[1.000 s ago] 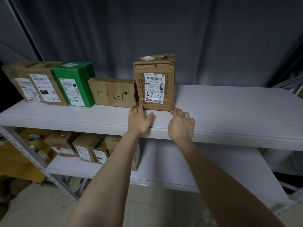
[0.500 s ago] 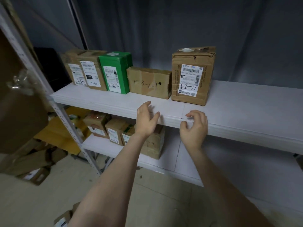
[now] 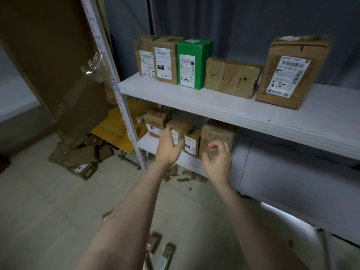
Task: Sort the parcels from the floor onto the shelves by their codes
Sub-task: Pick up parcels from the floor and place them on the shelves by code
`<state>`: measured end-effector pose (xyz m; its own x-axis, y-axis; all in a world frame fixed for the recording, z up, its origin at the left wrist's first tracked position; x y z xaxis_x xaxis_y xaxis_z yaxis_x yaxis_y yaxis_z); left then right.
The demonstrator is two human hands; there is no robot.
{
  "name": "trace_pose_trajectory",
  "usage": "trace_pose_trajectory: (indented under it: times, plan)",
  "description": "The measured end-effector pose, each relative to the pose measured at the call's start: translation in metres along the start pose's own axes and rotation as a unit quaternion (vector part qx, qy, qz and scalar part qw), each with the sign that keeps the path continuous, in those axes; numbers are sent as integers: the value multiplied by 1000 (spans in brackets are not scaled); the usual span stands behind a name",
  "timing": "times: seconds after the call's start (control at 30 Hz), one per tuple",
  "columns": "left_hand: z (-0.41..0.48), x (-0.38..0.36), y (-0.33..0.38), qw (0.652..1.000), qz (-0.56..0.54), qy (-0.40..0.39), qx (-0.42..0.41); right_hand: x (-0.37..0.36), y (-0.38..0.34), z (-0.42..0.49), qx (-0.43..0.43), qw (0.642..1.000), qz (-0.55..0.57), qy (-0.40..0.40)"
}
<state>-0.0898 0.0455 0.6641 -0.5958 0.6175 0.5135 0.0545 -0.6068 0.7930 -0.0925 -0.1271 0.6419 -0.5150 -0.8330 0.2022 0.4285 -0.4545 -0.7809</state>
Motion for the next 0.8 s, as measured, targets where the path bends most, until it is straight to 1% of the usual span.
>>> trace_pose_trajectory:
  times: [0.2, 0.3, 0.43, 0.57, 0.8]
  plan:
    - [-30, 60, -67, 996, 28, -5, 79, -28, -24, -68, -75, 992, -34, -94]
    - [-45, 90, -100, 994, 36, -6, 103, -42, -29, -102, -75, 988, -30, -128]
    - [-67, 124, -145, 983, 65, -10, 171, -62, -34, -143, -80, 979, -50, -181]
    - [-87, 147, -183, 974, 94, -3, 206, -85, -39, -184, -104, 961, -63, -249]
    - [-110, 170, -238, 953, 117, 14, 279, -132, -44, -229, -99, 926, -59, -359]
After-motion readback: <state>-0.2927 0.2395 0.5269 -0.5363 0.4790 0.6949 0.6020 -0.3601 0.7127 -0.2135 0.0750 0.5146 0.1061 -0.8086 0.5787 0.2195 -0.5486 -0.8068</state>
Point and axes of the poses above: each hand's wrist, its own z-axis towards the middle knuckle, its own x-axis out of the back of the hand, y = z × x, the point moved 1 cm from there along z, towards the middle knuckle, and after that the axes turned 15 degrees about y, right-handed, at the moved point
